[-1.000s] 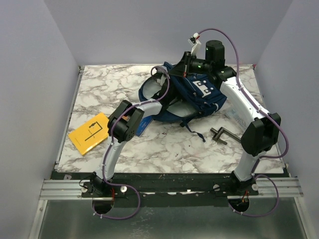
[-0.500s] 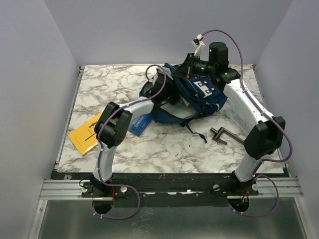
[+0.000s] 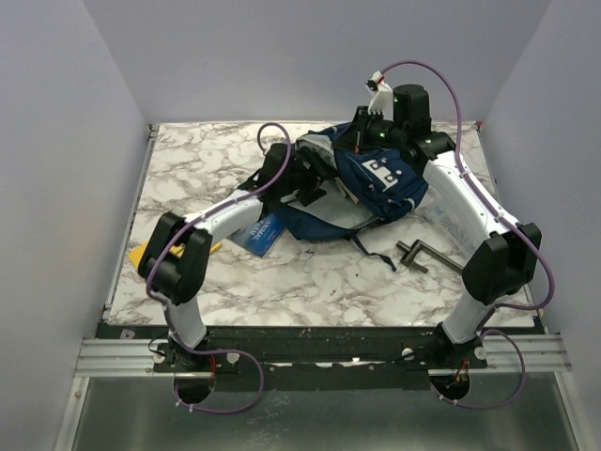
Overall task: Pack the student bag
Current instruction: Place the book in the student bag.
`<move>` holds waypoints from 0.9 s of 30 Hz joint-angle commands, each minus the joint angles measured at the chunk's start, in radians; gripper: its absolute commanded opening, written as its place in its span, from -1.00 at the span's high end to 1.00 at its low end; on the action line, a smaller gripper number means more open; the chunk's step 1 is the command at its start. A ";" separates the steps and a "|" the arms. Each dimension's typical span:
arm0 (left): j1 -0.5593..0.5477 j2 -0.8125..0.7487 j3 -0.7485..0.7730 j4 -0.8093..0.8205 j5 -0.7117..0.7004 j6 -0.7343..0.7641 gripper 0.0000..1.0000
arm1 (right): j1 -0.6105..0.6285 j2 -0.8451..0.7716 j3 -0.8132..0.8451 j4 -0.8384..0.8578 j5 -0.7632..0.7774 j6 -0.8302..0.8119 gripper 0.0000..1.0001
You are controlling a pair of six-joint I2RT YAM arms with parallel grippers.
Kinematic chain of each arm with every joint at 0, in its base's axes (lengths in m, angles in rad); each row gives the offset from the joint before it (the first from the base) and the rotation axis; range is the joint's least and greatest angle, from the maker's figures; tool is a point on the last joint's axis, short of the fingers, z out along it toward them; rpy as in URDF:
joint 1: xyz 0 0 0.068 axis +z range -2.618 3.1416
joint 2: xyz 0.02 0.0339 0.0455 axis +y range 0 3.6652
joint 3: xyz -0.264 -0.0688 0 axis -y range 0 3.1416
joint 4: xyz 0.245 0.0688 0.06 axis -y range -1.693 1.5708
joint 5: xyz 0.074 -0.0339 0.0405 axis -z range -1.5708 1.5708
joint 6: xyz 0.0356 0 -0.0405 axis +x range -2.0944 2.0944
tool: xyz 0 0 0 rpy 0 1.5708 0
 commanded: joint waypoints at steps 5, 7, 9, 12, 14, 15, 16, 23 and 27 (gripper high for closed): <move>0.088 -0.457 -0.272 -0.010 0.305 0.327 -0.66 | -0.006 -0.043 -0.054 -0.116 0.430 -0.177 0.99; 0.149 -0.571 -0.355 -0.048 0.354 0.396 -0.66 | 0.000 -0.034 -0.066 -0.134 0.466 -0.184 0.95; 0.227 -0.682 -0.420 -0.154 0.349 0.481 -0.66 | 0.020 -0.023 -0.074 -0.153 0.502 -0.198 0.83; 0.339 -0.840 -0.461 -0.382 0.137 0.649 -0.72 | 0.073 -0.002 -0.069 -0.187 0.561 -0.199 0.48; 0.405 -0.912 -0.473 -0.497 -0.099 0.676 -0.96 | 0.116 0.009 -0.054 -0.214 0.646 -0.176 0.22; 0.436 -0.937 -0.483 -0.529 -0.200 0.660 -0.97 | 0.141 0.009 -0.050 -0.222 0.683 -0.160 0.14; 0.490 -0.962 -0.499 -0.535 -0.243 0.644 -0.97 | 0.165 0.008 -0.043 -0.231 0.727 -0.141 0.06; 0.727 -0.855 -0.488 -0.453 -0.323 0.500 -0.97 | 0.319 -0.072 -0.168 -0.031 0.684 0.091 -0.16; 0.785 -0.616 -0.331 -0.456 -0.278 0.598 -0.97 | 0.380 -0.053 -0.397 0.401 0.307 0.407 -0.16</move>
